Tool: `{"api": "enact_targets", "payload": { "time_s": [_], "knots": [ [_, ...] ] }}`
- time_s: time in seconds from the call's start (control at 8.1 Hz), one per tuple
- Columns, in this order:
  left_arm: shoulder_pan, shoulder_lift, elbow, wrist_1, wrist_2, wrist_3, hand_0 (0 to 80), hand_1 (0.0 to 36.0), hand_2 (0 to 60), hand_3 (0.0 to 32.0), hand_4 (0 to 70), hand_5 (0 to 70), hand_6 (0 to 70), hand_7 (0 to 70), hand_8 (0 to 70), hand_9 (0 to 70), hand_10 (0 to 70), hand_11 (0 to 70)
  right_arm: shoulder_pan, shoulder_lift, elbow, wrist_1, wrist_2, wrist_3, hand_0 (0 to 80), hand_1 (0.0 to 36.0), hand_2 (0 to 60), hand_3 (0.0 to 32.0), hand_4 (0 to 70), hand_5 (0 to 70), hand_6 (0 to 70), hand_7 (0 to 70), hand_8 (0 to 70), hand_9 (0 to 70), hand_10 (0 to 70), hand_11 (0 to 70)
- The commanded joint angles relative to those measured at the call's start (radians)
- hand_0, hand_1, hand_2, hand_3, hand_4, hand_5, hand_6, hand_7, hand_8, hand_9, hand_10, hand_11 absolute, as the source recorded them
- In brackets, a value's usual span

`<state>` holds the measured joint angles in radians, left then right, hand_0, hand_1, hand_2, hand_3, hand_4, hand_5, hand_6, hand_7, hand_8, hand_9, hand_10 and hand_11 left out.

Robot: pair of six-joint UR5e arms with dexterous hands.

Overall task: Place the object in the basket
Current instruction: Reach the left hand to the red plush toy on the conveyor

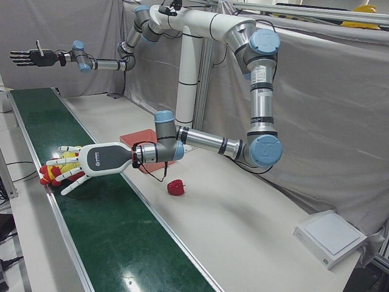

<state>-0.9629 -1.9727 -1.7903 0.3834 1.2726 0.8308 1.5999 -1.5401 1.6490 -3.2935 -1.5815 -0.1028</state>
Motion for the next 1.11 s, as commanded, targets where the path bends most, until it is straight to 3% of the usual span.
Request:
{"api": "enact_targets", "payload": {
  "time_s": [0.0, 0.12, 0.62, 0.74, 0.86, 0.99],
  "knots": [
    [0.021, -0.029, 0.053, -0.015, -0.001, 0.001, 55.4, 14.0, 0.0, 25.6, 0.0, 33.3, 3.0, 8.7, 13.2, 14.1, 2.9, 6.3, 0.000, 0.000, 0.000, 0.000, 0.000, 0.000, 0.0, 0.0, 0.0, 0.0, 0.0, 0.0, 0.0, 0.0, 0.0, 0.0, 0.0, 0.0],
    [0.021, -0.044, 0.075, -0.015, 0.001, 0.001, 55.2, 14.0, 0.0, 27.6, 0.0, 32.2, 2.7, 8.4, 12.9, 13.5, 2.8, 6.1, 0.000, 0.000, 0.000, 0.000, 0.000, 0.000, 0.0, 0.0, 0.0, 0.0, 0.0, 0.0, 0.0, 0.0, 0.0, 0.0, 0.0, 0.0],
    [0.023, -0.044, 0.091, -0.015, 0.001, 0.001, 55.0, 14.5, 0.0, 25.2, 0.0, 32.5, 3.3, 8.8, 13.3, 14.6, 3.4, 7.0, 0.002, 0.000, 0.002, 0.000, 0.000, 0.000, 0.0, 0.0, 0.0, 0.0, 0.0, 0.0, 0.0, 0.0, 0.0, 0.0, 0.0, 0.0],
    [0.021, -0.044, 0.091, -0.015, 0.001, 0.001, 54.4, 16.9, 6.5, 20.8, 1.3, 40.7, 4.3, 10.2, 15.8, 17.8, 5.3, 9.7, 0.002, 0.000, 0.002, 0.000, 0.000, 0.000, 0.0, 0.0, 0.0, 0.0, 0.0, 0.0, 0.0, 0.0, 0.0, 0.0, 0.0, 0.0],
    [0.023, -0.044, 0.091, -0.012, -0.001, 0.002, 56.0, 23.2, 32.6, 3.6, 14.5, 65.8, 9.2, 17.7, 21.6, 26.3, 13.0, 20.9, 0.002, 0.000, 0.000, 0.000, 0.000, 0.000, 0.0, 0.0, 0.0, 0.0, 0.0, 0.0, 0.0, 0.0, 0.0, 0.0, 0.0, 0.0],
    [0.021, -0.044, 0.091, 0.000, -0.004, 0.001, 53.3, 24.2, 60.0, 0.0, 47.7, 70.0, 24.6, 36.4, 36.3, 44.5, 27.5, 40.9, 0.000, 0.000, 0.002, 0.000, 0.000, 0.000, 0.0, 0.0, 0.0, 0.0, 0.0, 0.0, 0.0, 0.0, 0.0, 0.0, 0.0, 0.0]
  ]
}}
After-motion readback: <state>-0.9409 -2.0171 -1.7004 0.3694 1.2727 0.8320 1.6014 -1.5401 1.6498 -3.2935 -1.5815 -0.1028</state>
